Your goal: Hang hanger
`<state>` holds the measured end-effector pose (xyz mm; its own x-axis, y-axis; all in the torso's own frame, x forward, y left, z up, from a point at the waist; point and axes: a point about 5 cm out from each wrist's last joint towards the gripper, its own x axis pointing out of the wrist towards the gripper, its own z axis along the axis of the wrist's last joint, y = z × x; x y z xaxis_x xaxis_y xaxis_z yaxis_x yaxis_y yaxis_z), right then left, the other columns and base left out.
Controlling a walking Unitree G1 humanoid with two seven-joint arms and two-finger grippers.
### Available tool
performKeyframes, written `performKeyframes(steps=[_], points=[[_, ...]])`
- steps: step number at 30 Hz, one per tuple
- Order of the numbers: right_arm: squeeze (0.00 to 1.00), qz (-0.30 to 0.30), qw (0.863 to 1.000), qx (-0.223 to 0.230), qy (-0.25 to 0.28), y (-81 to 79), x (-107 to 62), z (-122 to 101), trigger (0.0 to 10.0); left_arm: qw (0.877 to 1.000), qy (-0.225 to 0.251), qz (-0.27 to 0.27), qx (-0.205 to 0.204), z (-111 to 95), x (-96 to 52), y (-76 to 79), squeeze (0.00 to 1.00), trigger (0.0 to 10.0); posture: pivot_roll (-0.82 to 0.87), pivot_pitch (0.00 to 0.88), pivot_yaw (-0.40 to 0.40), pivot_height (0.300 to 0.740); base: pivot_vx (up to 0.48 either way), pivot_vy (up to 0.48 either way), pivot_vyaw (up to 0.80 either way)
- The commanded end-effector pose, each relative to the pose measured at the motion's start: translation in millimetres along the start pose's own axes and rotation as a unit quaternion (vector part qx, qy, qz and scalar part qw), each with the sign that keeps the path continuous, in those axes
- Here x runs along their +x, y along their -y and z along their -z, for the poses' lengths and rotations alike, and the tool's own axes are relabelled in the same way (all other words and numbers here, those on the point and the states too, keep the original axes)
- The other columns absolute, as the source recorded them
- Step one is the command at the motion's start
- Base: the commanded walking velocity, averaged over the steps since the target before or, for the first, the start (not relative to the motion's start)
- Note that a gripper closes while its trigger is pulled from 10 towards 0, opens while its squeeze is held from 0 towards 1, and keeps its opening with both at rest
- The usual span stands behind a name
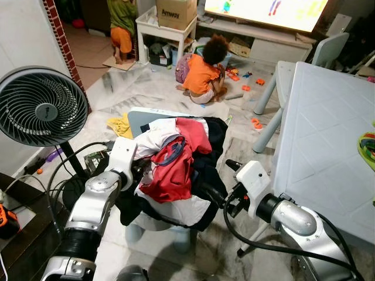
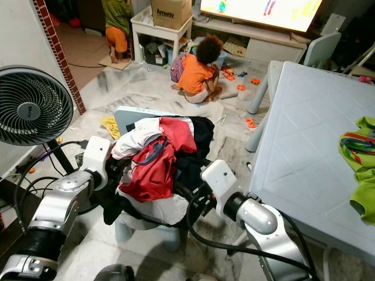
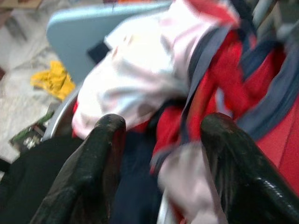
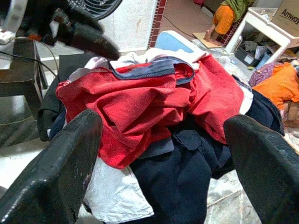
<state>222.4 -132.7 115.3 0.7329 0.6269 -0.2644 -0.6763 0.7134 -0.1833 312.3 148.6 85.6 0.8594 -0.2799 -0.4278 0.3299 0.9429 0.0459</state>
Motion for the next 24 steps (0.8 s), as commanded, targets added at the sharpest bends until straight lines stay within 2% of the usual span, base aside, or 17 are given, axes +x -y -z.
performKeyframes(steps=[1,2,4,9,12,15,16,18,24], points=[[0.00,0.007,1.000,-0.008,-0.001,2.7,-2.4,-0.2,10.0,1.000,0.012,0.003,-0.006,-7.2,1.9,2.5,0.64,10.0,-0.08,0.011,-0.089,0.740,0.000,0.000,0.00],[0.00,0.010,1.000,-0.009,0.000,3.4,-2.5,-0.2,10.0,1.000,0.011,0.009,-0.023,-6.9,2.5,9.7,0.00,10.0,-0.08,0.010,-0.084,0.740,0.000,0.000,0.00],[0.00,0.011,1.000,-0.009,0.000,3.9,-2.5,-0.2,10.0,0.999,0.011,0.013,-0.037,-5.8,2.5,14.3,0.00,10.0,-0.08,0.010,-0.084,0.740,0.000,0.000,0.00],[0.00,0.008,1.000,-0.009,0.002,1.8,-0.5,0.1,10.0,0.996,0.017,-0.044,-0.071,0.9,-10.9,16.2,0.00,10.0,-0.06,0.015,-0.086,0.740,0.000,0.000,0.00],[0.00,0.006,1.000,-0.011,0.003,1.7,0.8,0.1,10.0,0.995,0.009,-0.042,-0.092,5.0,-16.9,20.3,0.00,10.0,-0.05,0.015,-0.086,0.740,0.000,0.000,0.00],[0.00,0.005,1.000,-0.011,0.005,2.1,2.9,-0.2,10.0,0.995,-0.005,-0.041,-0.094,12.8,-22.4,22.7,0.00,10.0,-0.04,0.014,-0.086,0.740,0.000,0.000,0.00],[0.00,0.005,1.000,-0.011,0.006,1.9,4.7,-0.4,10.0,0.995,-0.018,-0.030,-0.094,21.1,-21.1,22.6,0.00,10.0,-0.04,0.012,-0.085,0.740,0.000,0.000,0.00],[0.00,0.005,1.000,-0.011,0.007,1.9,5.4,-0.6,10.0,0.995,-0.022,-0.027,-0.095,23.0,-20.7,22.7,0.00,10.0,-0.04,0.013,-0.084,0.740,0.000,0.000,0.00],[0.00,0.009,1.000,-0.014,0.010,1.2,5.4,-1.2,10.0,0.995,-0.013,-0.019,-0.102,9.7,-12.5,22.3,0.00,10.0,-0.05,0.008,-0.079,0.740,0.000,0.000,0.00]])
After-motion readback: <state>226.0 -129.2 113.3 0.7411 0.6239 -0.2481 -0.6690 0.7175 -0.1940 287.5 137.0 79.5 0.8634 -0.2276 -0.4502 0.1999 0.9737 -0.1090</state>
